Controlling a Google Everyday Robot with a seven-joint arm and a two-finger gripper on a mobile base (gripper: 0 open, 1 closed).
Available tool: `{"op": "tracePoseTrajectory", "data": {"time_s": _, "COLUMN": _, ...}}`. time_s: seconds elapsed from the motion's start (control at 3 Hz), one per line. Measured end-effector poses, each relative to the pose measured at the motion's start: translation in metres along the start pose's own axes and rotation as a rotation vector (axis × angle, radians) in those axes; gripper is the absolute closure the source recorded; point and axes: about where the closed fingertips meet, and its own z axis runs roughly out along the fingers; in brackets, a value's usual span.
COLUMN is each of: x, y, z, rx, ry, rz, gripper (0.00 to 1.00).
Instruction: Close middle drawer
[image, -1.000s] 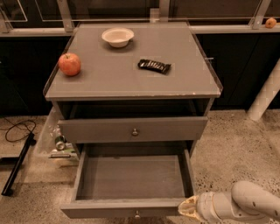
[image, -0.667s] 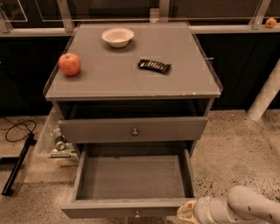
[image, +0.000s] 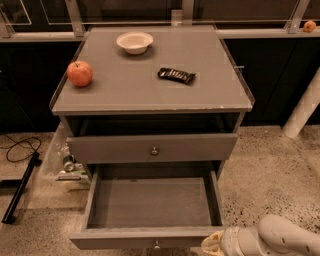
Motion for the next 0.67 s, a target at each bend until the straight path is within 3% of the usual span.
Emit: {"op": "tracePoseTrajectory", "data": {"time_s": 0.67, "x": 0.0000, "y": 0.0000, "z": 0.0000, "rx": 0.000, "ry": 0.000, "rz": 0.000, "gripper": 0.34}}
